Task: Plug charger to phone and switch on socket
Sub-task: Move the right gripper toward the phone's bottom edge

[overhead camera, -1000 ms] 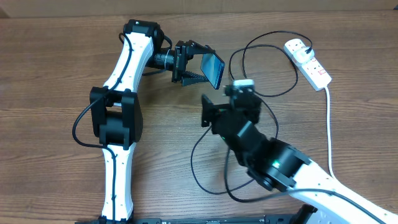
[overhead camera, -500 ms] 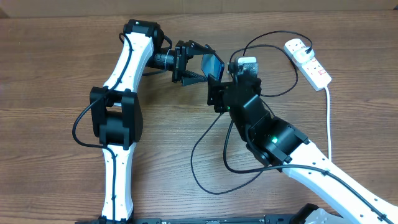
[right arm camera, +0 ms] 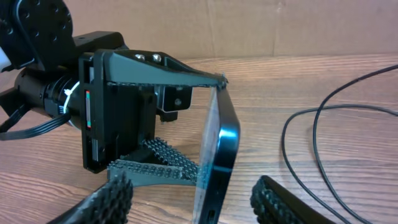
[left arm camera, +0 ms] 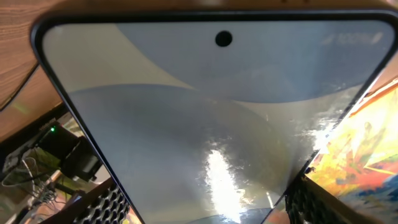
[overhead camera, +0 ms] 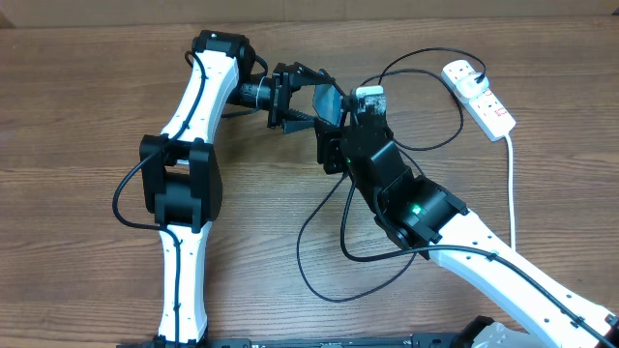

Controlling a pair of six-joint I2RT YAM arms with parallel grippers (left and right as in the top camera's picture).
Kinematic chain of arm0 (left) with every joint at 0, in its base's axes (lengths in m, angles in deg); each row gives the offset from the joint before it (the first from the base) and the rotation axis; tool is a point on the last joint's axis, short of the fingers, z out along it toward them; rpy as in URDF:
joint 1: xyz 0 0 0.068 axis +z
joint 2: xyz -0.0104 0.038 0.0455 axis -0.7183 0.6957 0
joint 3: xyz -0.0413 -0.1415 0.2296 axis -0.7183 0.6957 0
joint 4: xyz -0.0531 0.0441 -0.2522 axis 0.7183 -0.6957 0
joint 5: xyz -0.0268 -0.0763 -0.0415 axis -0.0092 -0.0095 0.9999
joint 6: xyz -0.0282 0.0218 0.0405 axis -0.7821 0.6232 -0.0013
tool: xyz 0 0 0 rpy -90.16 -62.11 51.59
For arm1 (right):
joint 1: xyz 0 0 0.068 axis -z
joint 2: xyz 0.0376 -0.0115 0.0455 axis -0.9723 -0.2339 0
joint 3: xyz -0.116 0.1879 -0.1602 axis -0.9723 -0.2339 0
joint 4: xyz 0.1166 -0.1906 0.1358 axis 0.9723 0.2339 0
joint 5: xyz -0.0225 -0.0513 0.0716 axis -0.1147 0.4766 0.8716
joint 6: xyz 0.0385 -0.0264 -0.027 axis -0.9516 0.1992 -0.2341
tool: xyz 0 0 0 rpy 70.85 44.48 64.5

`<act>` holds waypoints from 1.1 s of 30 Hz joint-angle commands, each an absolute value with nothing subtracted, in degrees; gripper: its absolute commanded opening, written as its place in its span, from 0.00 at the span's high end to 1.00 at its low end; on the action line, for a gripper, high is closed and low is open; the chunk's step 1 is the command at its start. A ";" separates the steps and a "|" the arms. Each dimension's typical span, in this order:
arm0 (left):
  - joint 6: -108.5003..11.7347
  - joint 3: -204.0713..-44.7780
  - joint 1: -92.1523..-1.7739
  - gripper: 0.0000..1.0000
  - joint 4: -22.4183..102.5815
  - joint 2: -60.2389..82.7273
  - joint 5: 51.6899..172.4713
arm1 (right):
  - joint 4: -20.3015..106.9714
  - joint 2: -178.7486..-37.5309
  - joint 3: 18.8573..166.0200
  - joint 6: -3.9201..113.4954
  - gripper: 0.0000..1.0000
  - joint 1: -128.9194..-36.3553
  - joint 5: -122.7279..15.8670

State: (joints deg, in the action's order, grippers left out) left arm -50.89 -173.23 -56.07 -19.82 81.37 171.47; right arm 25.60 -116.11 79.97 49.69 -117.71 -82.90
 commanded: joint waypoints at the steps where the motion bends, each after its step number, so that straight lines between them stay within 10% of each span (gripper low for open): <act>1: -47.41 -174.85 -56.83 0.33 -19.95 81.98 173.85 | 25.20 -116.54 81.54 50.96 0.42 -117.53 -83.84; 33: -44.02 -174.85 -56.88 0.33 -19.93 81.98 173.85 | 24.72 -118.82 81.54 50.70 0.91 -117.53 -85.57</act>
